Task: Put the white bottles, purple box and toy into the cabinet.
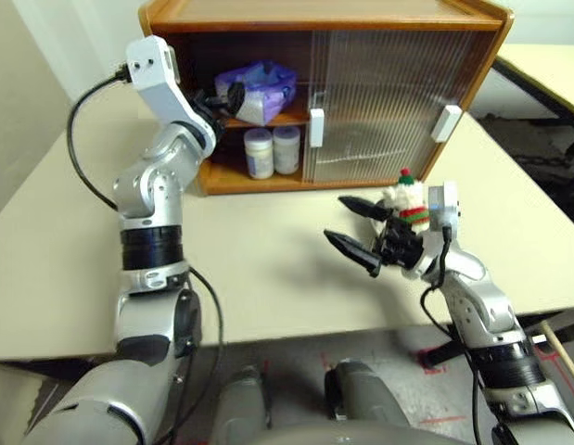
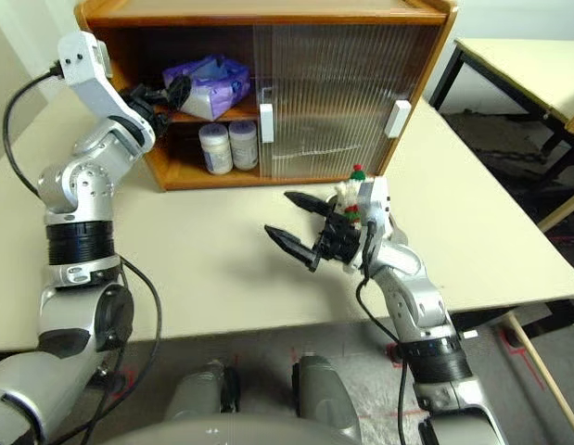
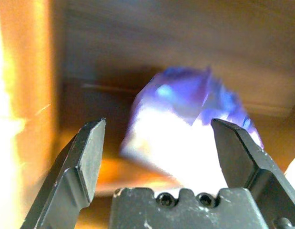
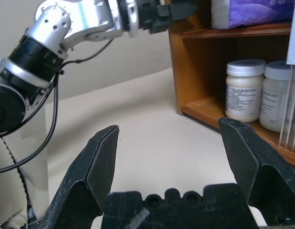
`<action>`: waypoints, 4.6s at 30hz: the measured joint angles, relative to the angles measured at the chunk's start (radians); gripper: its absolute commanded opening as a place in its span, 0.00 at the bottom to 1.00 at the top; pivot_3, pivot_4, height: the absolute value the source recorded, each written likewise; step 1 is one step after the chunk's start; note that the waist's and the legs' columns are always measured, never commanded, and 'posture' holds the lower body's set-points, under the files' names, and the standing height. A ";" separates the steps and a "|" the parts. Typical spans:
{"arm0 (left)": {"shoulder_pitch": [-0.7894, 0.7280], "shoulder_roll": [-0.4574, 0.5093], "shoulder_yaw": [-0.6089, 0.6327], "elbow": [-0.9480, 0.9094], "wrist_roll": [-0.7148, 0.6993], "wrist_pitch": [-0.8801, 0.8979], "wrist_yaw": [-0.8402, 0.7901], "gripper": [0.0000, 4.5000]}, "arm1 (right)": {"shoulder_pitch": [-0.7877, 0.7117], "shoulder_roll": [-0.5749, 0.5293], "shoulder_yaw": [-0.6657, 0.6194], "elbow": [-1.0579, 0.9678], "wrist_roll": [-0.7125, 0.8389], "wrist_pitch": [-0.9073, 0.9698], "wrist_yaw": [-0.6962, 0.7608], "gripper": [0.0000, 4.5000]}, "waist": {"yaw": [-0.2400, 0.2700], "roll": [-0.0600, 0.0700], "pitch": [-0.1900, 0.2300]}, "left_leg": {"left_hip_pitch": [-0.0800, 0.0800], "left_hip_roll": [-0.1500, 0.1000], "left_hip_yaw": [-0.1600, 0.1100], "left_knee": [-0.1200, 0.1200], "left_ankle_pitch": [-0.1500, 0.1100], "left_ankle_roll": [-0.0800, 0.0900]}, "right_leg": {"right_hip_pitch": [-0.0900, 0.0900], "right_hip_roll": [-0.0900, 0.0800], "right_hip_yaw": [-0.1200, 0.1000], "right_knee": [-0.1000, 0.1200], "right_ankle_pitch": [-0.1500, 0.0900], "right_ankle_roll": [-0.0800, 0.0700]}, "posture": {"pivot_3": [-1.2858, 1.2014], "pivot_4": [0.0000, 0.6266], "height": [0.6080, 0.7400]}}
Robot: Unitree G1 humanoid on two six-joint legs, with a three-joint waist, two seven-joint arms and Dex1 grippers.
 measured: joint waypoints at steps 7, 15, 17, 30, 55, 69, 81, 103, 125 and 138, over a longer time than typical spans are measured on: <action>0.057 0.097 -0.050 -0.108 0.003 0.011 -0.155 0.76 | -0.024 -0.010 -0.019 0.018 0.015 0.005 0.012 1.00 | 0.020 0.000 0.000 | 0.002 0.000 0.000 0.000 0.000 0.000 | 0.000 -0.001 0.000 0.000 0.000 0.000 | 0.53 0.00 1.00; 0.114 0.150 -0.115 -0.108 0.012 -0.076 -0.354 0.05 | -0.019 0.067 -0.083 0.018 0.060 -0.010 -0.037 1.00 | 0.024 0.000 0.000 | 0.002 0.000 0.001 -0.002 0.000 0.000 | 0.001 -0.001 0.000 0.000 0.001 -0.003 | 0.52 0.00 1.00; 0.119 0.151 -0.141 -0.106 0.020 -0.099 -0.383 0.00 | -0.011 0.085 -0.088 0.014 0.069 -0.018 -0.047 1.00 | 0.023 0.000 0.000 | 0.002 0.000 0.001 -0.002 0.000 0.000 | 0.001 -0.001 0.000 0.000 0.001 -0.003 | 0.52 0.00 1.00; -0.017 0.077 -0.222 0.214 0.111 -0.282 -0.477 0.00 | 0.046 0.075 -0.102 0.010 0.065 -0.055 -0.040 1.00 | 0.019 0.001 0.000 | 0.002 0.000 0.001 -0.002 0.000 0.000 | 0.000 -0.001 0.000 -0.001 -0.001 0.000 | 0.50 0.00 1.00; -0.036 0.065 -0.185 0.410 0.192 -0.531 -0.549 0.00 | 0.061 0.010 -0.123 -0.020 0.073 -0.041 -0.045 1.00 | -0.011 0.001 0.000 | -0.001 0.001 0.000 -0.002 0.000 0.000 | -0.001 -0.001 0.000 -0.001 -0.001 -0.001 | 0.49 0.00 1.00; 0.008 0.032 -0.235 0.272 0.153 -0.551 -0.702 0.00 | 0.061 -0.021 -0.159 -0.020 0.091 -0.024 -0.032 1.00 | -0.010 0.001 -0.001 | 0.000 0.000 0.000 0.001 0.000 0.000 | 0.000 -0.001 0.000 -0.001 -0.001 0.002 | 0.49 0.00 1.00; -0.058 -0.101 -0.306 0.409 0.238 -0.565 -0.610 0.00 | 0.063 -0.035 -0.166 -0.009 0.098 -0.010 -0.014 1.00 | -0.006 0.001 -0.001 | 0.000 0.000 -0.001 0.001 0.001 0.001 | 0.001 0.000 0.001 -0.001 -0.001 0.003 | 0.50 0.00 1.00; -0.207 -0.197 -0.365 0.635 0.433 -0.600 -0.385 0.00 | 0.076 -0.010 -0.161 -0.011 0.097 0.004 -0.022 1.00 | -0.009 0.001 -0.001 | -0.001 -0.001 -0.002 0.001 0.001 0.002 | 0.001 0.000 0.001 -0.001 -0.001 0.004 | 0.49 0.00 1.00; -0.058 -0.100 -0.341 0.333 0.443 -0.386 -0.311 0.00 | 0.057 -0.004 -0.157 0.011 0.094 0.003 -0.004 1.00 | -0.034 0.002 -0.001 | 0.012 -0.002 -0.003 -0.008 0.001 0.001 | 0.005 0.002 0.004 -0.001 0.003 0.000 | 0.51 0.00 1.00; 0.003 0.003 -0.279 0.297 0.441 -0.367 -0.285 0.00 | 0.052 -0.004 -0.157 0.027 0.093 0.003 0.027 1.00 | -0.032 0.002 0.000 | 0.014 -0.002 -0.010 -0.010 0.001 0.001 | 0.004 0.003 0.000 -0.003 0.007 -0.010 | 0.53 0.00 1.00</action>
